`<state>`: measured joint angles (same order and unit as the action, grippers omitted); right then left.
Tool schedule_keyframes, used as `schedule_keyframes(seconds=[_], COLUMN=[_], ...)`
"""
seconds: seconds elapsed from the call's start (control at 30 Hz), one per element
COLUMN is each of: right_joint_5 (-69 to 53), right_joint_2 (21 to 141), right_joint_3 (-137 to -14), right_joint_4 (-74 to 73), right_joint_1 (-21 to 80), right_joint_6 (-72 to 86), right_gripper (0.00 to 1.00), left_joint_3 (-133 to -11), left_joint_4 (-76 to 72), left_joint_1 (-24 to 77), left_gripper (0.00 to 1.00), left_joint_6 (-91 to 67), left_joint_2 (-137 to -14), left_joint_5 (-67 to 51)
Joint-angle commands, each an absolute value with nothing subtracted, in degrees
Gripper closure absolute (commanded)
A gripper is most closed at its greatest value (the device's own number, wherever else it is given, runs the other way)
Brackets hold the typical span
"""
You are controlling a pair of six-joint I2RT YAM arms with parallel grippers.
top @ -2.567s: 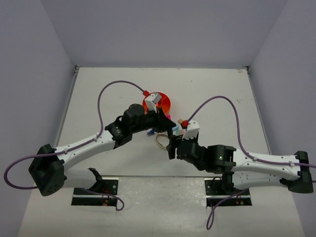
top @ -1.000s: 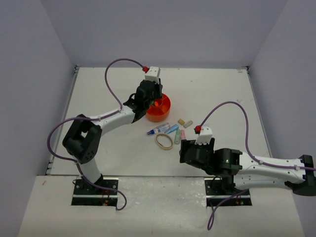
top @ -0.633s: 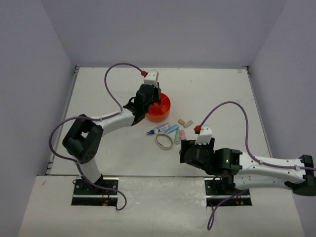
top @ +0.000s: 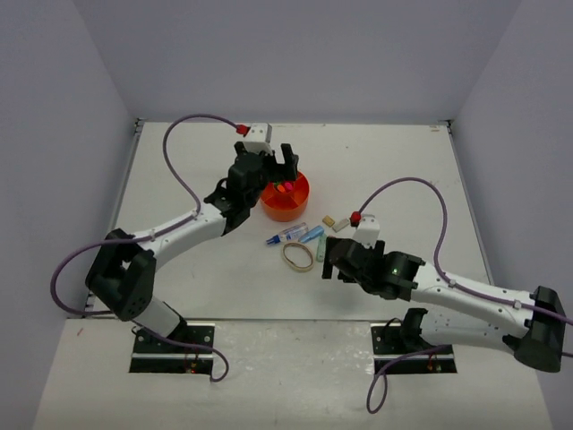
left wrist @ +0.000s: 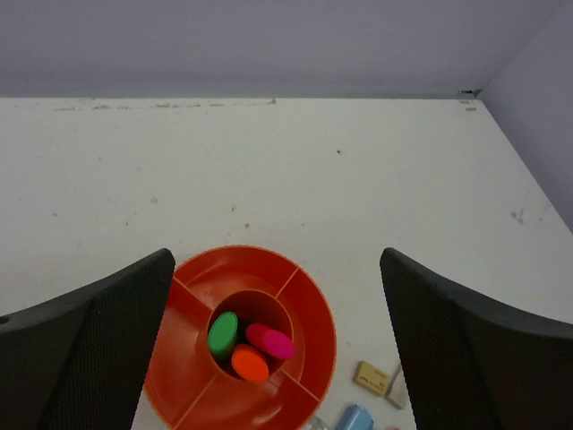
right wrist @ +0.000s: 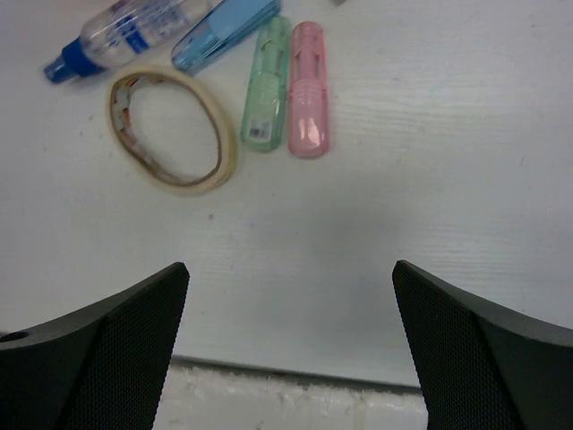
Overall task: Sort the stationery into containers
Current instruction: Place the pen in the storage box, then pick up the stationery from the center of the board.
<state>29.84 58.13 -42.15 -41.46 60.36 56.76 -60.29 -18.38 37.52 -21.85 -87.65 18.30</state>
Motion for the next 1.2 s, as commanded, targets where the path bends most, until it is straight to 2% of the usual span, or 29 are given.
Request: schedule_keyframes(seconds=[0.0,0.03,0.27,0.57,0.93,1.13,1.17], right_joint_5=[19.00,18.50,18.17,18.55,18.26,15.73,16.04], right_joint_2=[65.01,67.21,86.09,94.58,98.95,94.33,92.85], right_joint_3=[-43.26,-44.86,-54.51,-59.23,-57.68,-52.66,-52.36], right_joint_4=[-34.63,-34.63,-34.62,-34.81,-34.63,-31.10,-31.52], right_joint_1=[51.65,49.90,45.10,42.63,42.10,42.21,42.37], right_joint_6=[50.74,49.99,44.58,42.54,43.58,43.42,43.42], right_gripper=[0.15,0.24,0.65,0.62,0.64,0.86,0.87], left_joint_3=[-64.36,-64.42,-52.66,-48.17,-47.11,-46.68,-46.33], left_joint_4=[-4.47,-0.53,5.43,14.24,16.25,14.30,13.31], left_joint_1=[37.44,37.44,37.44,37.44,37.53,37.53,37.51], left_gripper=[0.00,0.00,0.00,0.00,0.00,0.00,0.00], left_joint_6=[-27.48,-28.23,-30.49,-28.21,-27.96,-29.98,-30.49], left_joint_2=[-79.08,-77.49,-63.05,-50.10,-48.17,-48.05,-48.01], left_joint_5=[19.62,19.12,10.59,9.76,8.74,3.27,1.89])
